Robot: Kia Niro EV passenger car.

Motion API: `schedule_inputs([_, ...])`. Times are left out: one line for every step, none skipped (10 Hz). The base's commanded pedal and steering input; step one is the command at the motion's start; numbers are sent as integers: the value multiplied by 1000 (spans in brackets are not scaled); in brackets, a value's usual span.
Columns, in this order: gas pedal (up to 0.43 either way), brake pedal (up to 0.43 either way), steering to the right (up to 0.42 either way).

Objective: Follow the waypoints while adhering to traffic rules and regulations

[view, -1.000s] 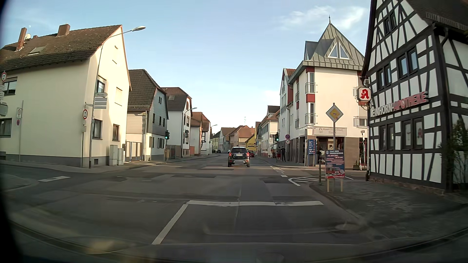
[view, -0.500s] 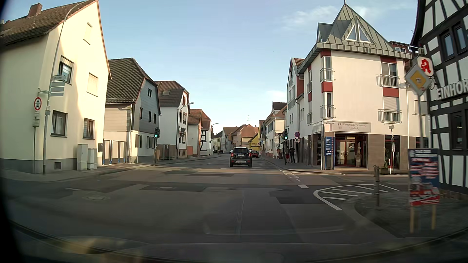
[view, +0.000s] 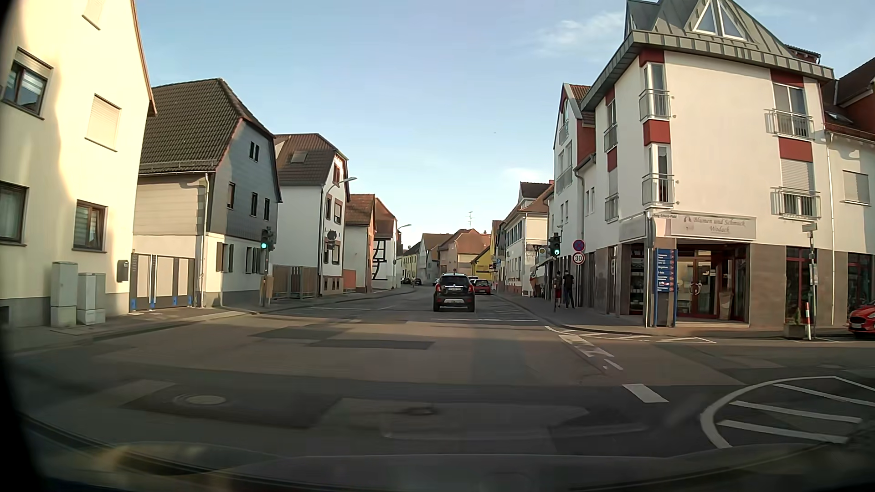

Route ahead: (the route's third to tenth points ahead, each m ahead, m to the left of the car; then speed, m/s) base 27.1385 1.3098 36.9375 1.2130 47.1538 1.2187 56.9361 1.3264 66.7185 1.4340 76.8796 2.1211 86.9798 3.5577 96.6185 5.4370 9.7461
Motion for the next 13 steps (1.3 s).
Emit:
schedule_inputs([0,30,-10])
schedule_inputs([0,30,-9])
schedule_inputs([0,30,-10])
schedule_inputs([0,30,-9])
schedule_inputs([0,30,-8])
schedule_inputs([0,30,-8])
schedule_inputs([0,30,-7])
schedule_inputs([0,30,-6])
schedule_inputs([0,30,-6])
schedule_inputs([0,30,-7])
schedule_inputs([0,30,-6])
schedule_inputs([0,30,-7])
schedule_inputs([0,30,-6])
